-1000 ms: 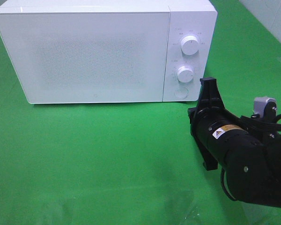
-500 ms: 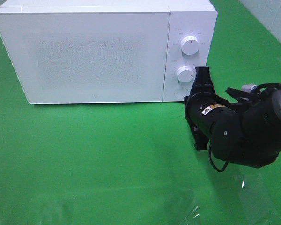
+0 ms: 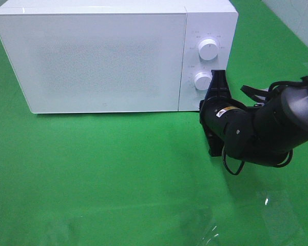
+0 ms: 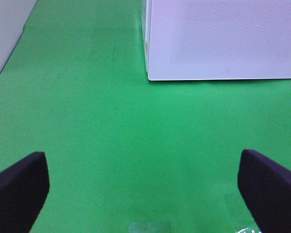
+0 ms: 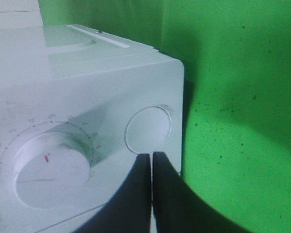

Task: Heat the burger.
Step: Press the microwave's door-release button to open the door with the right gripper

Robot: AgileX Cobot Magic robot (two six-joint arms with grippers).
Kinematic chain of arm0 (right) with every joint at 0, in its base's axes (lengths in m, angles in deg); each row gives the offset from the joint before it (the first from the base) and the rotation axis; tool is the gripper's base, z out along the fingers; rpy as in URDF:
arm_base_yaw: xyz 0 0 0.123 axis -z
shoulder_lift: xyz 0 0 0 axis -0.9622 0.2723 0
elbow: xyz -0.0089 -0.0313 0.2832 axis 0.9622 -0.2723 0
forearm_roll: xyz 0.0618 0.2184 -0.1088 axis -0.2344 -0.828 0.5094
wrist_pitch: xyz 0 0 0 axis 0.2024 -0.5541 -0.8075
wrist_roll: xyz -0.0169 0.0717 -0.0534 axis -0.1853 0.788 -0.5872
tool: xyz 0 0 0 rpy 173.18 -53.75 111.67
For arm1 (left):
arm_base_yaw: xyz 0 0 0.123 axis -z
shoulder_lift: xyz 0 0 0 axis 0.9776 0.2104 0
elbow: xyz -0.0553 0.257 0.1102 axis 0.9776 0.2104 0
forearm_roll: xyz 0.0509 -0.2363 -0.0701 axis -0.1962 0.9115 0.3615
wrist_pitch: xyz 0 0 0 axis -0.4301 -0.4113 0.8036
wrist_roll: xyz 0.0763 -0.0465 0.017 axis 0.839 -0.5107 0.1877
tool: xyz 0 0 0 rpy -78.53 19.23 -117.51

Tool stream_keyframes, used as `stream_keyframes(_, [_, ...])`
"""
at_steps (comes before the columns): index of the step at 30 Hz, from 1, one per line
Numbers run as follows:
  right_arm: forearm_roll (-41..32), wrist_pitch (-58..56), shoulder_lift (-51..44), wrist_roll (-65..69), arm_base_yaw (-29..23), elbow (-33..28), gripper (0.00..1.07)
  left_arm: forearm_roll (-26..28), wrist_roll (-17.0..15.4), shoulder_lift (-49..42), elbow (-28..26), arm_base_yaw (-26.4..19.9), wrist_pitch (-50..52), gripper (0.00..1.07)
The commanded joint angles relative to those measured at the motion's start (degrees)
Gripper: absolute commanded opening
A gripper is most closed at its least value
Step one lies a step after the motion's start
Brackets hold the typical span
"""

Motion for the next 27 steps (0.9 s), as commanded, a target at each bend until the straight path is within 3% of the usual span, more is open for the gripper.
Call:
stream_keyframes(1, [1.8,-0.7,1.1,0.9,1.1,1.7,0.0,0.5,-0.1,-0.3,0.2,-0.2,0.6,0.98])
stream_keyframes(17, [4.7,-2.7,4.4,1.3,4.4,7.2,0.0,0.5,-0.1,-0.3,0.2,-0.2,0.6,0.98])
stream_keyframes(27, [4.6,-2.2,4.4,1.3,5.6,7.2,0.0,0.5,-0.1,-0.3,0.2,-0.2,0.6,0.98])
